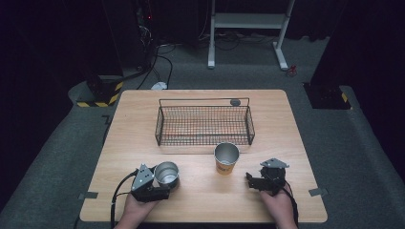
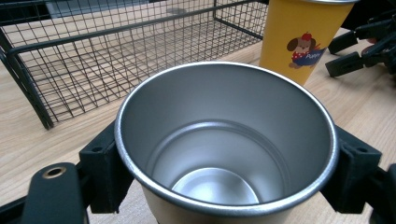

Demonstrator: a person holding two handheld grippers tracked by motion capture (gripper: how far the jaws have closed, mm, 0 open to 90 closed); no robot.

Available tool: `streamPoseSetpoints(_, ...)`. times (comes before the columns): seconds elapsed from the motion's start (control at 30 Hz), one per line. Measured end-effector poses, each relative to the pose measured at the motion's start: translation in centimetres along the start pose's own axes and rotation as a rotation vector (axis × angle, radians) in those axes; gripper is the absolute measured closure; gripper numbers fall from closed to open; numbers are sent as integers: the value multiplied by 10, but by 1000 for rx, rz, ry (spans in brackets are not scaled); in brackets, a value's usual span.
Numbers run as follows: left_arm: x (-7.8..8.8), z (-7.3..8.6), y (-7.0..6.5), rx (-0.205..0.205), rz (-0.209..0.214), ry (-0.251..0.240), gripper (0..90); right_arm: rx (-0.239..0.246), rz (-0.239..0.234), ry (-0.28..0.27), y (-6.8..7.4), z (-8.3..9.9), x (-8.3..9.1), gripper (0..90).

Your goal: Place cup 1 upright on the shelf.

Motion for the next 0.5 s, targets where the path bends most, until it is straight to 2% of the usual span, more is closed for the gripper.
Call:
streamPoseSetpoints(0.2, 1, -4, 2, 0, -12, -1, 188, 0, 0, 0, 0, 0, 0, 83)
streamPoseSetpoints(0.3, 1, -6, 3, -13, -17, 10, 188, 0, 0, 0, 0, 0, 0, 83)
streamPoseSetpoints(0.5, -1, -18, 7, -15, -36, -7, 188, 0, 0, 0, 0, 0, 0, 83)
Point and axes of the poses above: each handheld gripper's, and its own axes: x roughly backward along the jaws, z roughly out of its underside, y roughly to its left, the point moved 8 cm from there along -x, roughly forward along the jaws, and after that the axes turned 11 degrees about -y, right-handed, at the moved point
